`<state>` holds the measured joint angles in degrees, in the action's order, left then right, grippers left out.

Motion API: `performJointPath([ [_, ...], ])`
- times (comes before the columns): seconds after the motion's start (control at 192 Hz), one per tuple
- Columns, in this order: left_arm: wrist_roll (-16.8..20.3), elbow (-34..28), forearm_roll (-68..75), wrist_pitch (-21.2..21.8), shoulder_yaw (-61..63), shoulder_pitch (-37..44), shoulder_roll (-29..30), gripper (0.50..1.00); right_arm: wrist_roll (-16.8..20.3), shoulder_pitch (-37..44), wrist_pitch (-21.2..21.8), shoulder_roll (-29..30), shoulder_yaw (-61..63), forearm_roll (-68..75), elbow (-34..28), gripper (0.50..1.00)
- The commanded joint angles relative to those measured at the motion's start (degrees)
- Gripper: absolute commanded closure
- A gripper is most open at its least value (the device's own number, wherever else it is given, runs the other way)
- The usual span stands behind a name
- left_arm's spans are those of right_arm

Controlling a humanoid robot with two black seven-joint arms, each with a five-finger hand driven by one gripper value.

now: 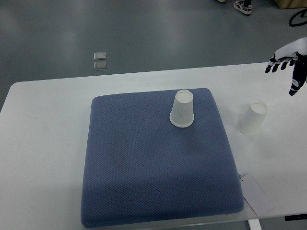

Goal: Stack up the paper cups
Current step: 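Lower the right hand over the loose white paper cup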

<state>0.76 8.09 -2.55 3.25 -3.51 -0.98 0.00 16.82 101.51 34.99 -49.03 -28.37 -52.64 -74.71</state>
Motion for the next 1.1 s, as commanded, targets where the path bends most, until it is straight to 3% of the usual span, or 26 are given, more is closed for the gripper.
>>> performJointPath([
  [0.0, -0.1, 0.0, 0.0, 0.0, 0.0, 0.0, 0.0, 0.5, 0.0, -2.7, -1.7, 0.2, 0.2, 0.0, 0.4, 0.576],
  [0.298, 0.0, 0.0, 0.0, 0.0, 0.0, 0.0, 0.0, 0.5, -0.2, -9.3, -12.6, 2.3, 0.5, 0.0, 2.2, 0.579],
  [0.82, 0.0, 0.0, 0.1, 0.0, 0.0, -0.1, 0.0, 0.5, -1.3, -16.0, -20.8, 6.2, 0.7, 1.1, 5.5, 0.579],
  [1.097, 0.0, 0.0, 0.0, 0.0, 0.0, 0.0, 0.0, 0.5, -3.0, -18.3, -22.8, 8.1, 0.8, 1.1, 7.1, 0.579],
])
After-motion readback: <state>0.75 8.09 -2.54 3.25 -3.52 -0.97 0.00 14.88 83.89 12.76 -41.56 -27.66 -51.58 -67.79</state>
